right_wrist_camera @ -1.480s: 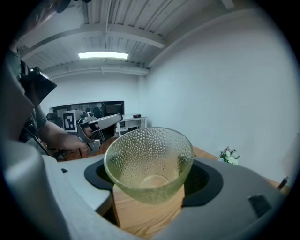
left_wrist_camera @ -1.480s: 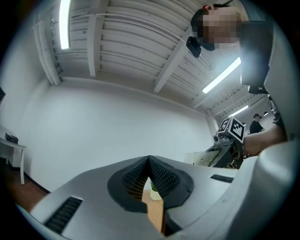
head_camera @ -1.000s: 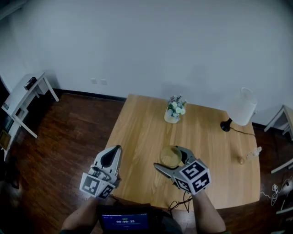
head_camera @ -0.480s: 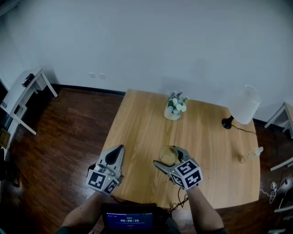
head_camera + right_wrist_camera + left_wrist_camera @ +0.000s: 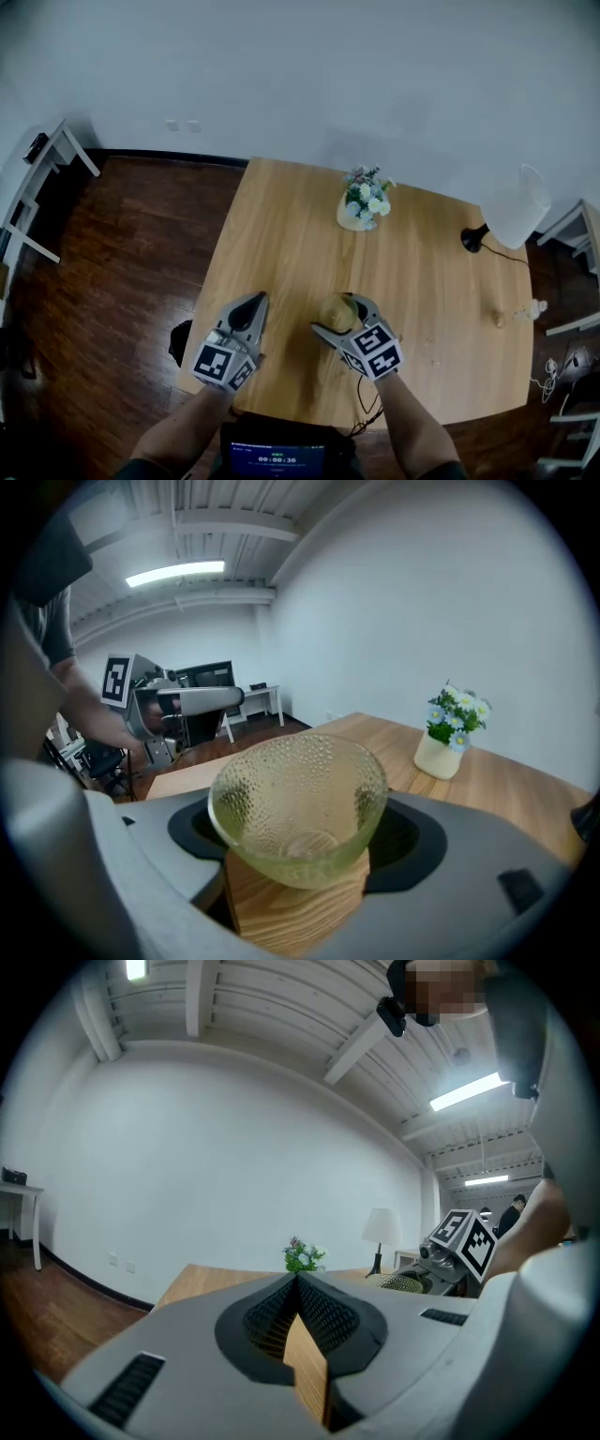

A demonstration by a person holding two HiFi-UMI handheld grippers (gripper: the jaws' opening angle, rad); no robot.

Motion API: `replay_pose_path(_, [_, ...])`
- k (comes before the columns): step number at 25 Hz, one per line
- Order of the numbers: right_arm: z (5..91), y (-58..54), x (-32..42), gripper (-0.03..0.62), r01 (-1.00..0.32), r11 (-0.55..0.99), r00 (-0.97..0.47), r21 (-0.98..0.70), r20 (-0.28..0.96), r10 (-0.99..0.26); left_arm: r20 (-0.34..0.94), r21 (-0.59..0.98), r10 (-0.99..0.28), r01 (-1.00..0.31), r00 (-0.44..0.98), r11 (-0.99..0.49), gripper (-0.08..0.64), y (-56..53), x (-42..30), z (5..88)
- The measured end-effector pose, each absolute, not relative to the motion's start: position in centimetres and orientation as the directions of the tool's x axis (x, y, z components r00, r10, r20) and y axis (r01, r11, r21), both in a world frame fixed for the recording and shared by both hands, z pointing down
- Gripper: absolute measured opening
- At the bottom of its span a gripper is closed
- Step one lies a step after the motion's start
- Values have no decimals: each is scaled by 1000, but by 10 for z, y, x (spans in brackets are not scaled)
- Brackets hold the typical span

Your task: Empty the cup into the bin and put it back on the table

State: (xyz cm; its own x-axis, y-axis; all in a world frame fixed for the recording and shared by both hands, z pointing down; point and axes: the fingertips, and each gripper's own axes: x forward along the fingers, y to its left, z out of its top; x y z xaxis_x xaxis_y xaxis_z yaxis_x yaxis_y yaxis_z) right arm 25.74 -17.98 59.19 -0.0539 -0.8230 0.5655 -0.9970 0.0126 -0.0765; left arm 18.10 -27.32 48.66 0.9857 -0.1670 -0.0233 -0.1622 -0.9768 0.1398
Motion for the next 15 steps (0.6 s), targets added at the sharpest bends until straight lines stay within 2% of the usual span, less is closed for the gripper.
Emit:
replay_pose_path(7, [627, -195, 260, 402, -995, 14, -68, -99, 567, -821, 88, 173, -147, -160, 985, -972, -9, -286, 199, 539])
replay_pose_path(15, [648, -202, 270, 402, -992, -12, -61, -124, 565, -823, 141, 207, -109, -137, 984, -969, -9, -288, 211, 572])
